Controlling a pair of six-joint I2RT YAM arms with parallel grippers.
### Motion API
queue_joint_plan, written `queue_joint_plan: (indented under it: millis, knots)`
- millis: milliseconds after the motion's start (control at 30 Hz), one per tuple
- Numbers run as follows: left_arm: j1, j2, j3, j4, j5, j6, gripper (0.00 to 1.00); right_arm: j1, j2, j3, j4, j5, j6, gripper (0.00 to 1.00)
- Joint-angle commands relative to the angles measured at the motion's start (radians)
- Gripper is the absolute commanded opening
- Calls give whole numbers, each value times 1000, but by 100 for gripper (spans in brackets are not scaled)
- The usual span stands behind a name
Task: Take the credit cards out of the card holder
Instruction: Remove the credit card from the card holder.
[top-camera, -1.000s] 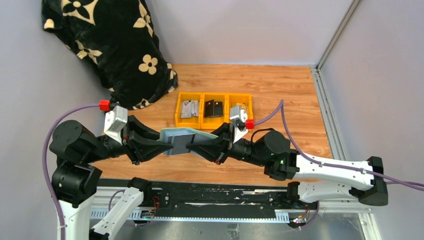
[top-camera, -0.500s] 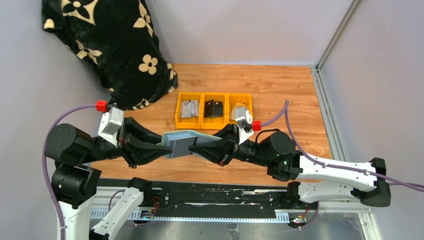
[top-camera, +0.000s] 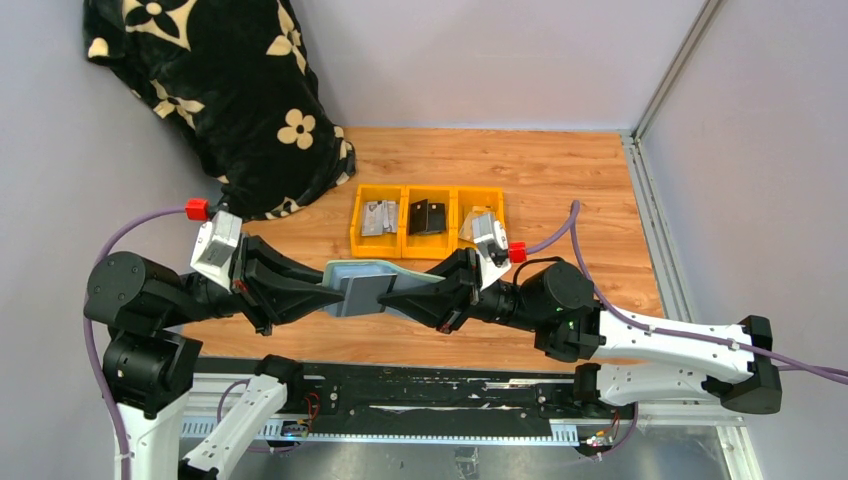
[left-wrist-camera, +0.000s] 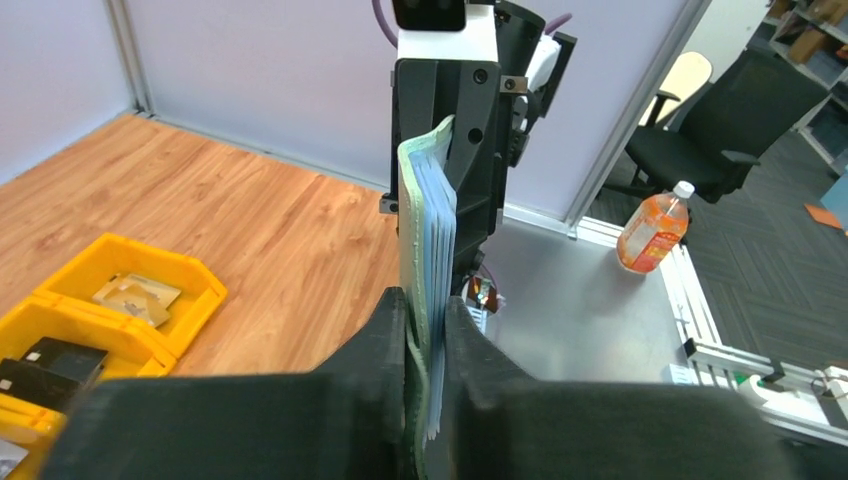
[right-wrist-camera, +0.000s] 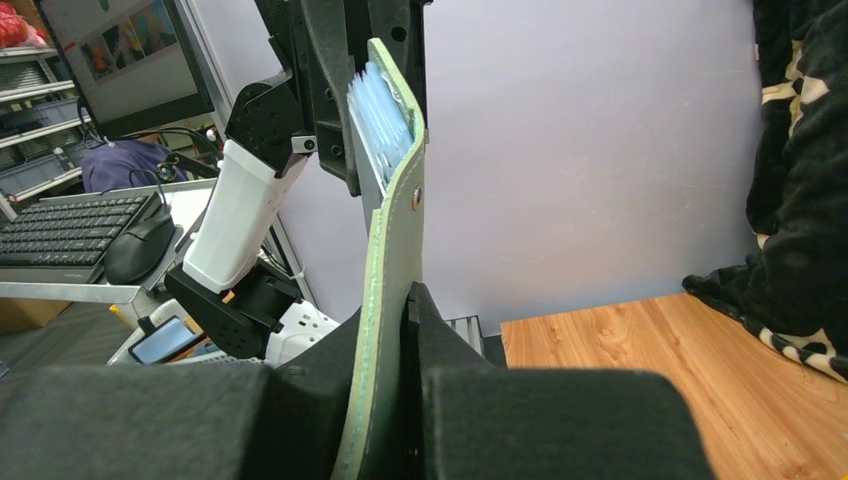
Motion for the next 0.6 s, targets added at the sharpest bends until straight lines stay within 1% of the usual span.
queue_joint_plan:
  millis: [0,200,233,267,333,367,400,433,467,533,567]
  knots:
    - [-7,-8,-3,48,-3,-30,0,-10,-4,-4,47,-43,-11,0]
    - [-7,-15,-15,88,14,-74,0,-13,-15,-14,38,-8,-24,0]
    - [-7,-19,-18,88,6,-72,0,-13,-13,-12,36,-9,-19,1]
    - [-7,-22,-16,75,-17,-58,0,-12,-9,-6,24,-15,-14,10]
    - [-7,-29,0,2,-101,25,0,-12,-3,8,6,-32,-11,35]
    - [-7,-32,15,-39,-159,93,0,-12,-3,10,5,-37,-5,47]
    - [-7,-39,21,-73,-224,152,0,-12,-5,8,8,-39,-3,61]
    - [-7,-46,27,-104,-318,207,0,-12,-8,5,13,-39,-4,70]
    - [-7,-51,29,-126,-407,258,0,-12,-11,1,14,-34,-5,74]
    - [-7,-54,31,-152,-492,327,0,-12,-13,-3,14,-24,-7,75]
    - [-7,-56,30,-155,-516,335,0,-12,-11,-2,13,-20,-8,75]
